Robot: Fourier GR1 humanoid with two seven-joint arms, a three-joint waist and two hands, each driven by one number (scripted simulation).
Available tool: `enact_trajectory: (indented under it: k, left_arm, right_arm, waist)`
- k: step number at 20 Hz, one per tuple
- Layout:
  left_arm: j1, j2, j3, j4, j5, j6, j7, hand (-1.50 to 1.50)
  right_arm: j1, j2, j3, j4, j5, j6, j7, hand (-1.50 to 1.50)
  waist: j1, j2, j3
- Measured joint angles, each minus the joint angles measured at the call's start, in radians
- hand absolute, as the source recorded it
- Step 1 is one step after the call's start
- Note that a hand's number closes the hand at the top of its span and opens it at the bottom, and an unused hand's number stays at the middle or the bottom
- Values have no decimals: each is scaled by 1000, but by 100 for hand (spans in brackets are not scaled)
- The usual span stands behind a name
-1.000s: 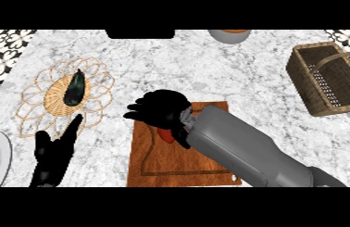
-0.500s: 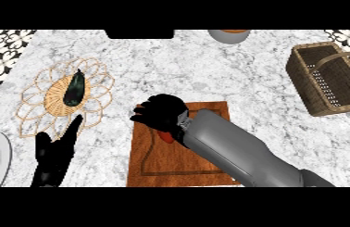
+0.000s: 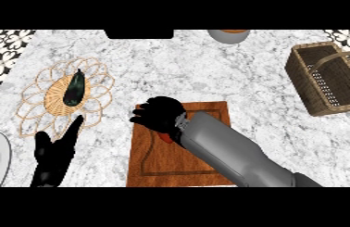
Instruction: Pick the bell pepper from the cutting board and place it in the basket
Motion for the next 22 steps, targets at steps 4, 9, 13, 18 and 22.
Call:
enact_trajectory:
  k: [4, 9, 13, 18, 22]
  left_arm:
    - [-1, -8, -1, -1, -9, 2, 5, 0]
    - [9, -8, 4, -20, -13, -1, 19, 0]
    - [1, -8, 10, -9, -13, -12, 23, 0]
    - [10, -17, 17, -14, -22, -6, 22, 0]
    - [58, -12, 40, -31, -11, 7, 29, 0]
  right_arm:
    - [7, -1, -14, 36, 33, -26, -35, 150]
    - [3, -14, 3, 58, 95, -99, -125, 150]
    - [-9, 3, 7, 104, 145, -171, -167, 150]
    - [15, 5, -11, 100, 179, -214, -171, 150]
    - [104, -54, -99, 40, 161, -201, -2, 150]
  waist:
    - [1, 0, 1]
    - [4, 0, -1]
    - [7, -1, -1]
    - [1, -4, -1]
    - [-56, -19, -1]
